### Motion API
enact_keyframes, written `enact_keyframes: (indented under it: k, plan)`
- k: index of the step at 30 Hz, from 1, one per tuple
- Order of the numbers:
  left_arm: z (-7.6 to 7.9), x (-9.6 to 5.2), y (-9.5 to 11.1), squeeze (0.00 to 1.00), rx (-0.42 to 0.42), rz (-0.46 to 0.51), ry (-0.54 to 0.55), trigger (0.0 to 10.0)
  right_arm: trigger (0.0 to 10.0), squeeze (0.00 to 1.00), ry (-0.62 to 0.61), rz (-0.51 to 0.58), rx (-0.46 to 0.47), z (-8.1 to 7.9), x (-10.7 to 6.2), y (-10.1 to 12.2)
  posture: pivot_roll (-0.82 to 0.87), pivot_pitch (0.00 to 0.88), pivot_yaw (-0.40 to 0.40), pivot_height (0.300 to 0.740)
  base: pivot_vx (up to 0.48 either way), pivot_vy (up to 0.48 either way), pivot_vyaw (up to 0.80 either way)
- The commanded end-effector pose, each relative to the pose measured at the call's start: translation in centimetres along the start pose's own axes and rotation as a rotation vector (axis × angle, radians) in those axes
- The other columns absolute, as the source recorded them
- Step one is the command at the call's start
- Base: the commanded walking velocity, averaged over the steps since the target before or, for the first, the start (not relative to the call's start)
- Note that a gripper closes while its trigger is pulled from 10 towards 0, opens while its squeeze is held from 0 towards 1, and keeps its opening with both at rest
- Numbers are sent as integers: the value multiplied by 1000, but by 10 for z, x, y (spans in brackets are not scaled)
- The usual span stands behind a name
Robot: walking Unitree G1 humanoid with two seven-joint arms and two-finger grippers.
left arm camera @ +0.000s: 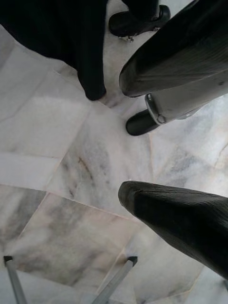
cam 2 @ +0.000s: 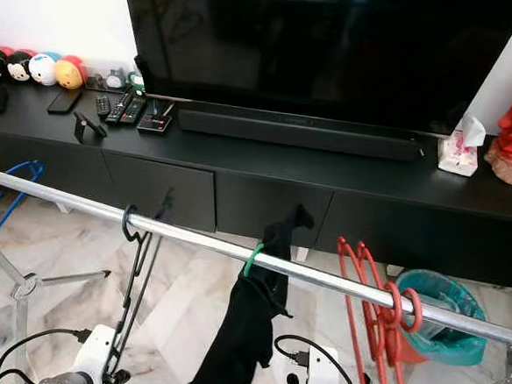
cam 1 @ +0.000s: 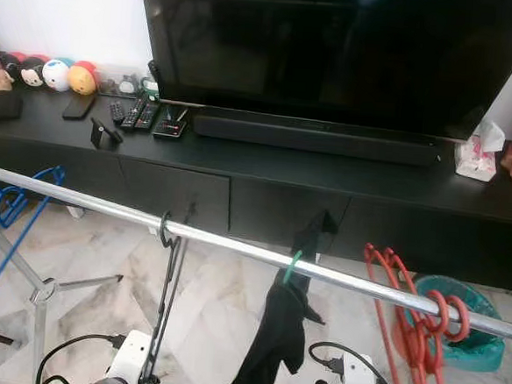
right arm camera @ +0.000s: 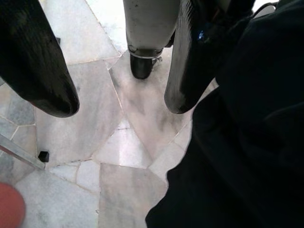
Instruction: Hang hanger
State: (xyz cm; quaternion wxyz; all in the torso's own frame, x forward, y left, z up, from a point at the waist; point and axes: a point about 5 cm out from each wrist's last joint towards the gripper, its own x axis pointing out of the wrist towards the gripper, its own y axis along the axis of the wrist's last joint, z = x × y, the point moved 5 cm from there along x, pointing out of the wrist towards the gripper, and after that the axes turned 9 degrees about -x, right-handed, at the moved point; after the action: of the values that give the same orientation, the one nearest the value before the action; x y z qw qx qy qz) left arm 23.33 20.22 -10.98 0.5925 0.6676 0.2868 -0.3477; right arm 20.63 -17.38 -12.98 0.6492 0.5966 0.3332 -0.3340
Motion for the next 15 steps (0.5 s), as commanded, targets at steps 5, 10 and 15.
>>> enact_keyframes:
  k: [5,10,15]
  plan:
    - [-3,-1,-12,0,-26,-36,34,10000,10000,0,4,-6,6,-2,-1,-5,-34,0,13,740,0,0,0]
    - [-6,-3,-22,0,-71,-55,57,10000,10000,0,7,-6,-1,-2,-1,-5,-36,0,12,740,0,0,0]
    - [-8,-4,-26,0,-128,-59,72,10000,10000,0,9,-4,-3,-3,-1,-5,-37,0,12,740,0,0,0]
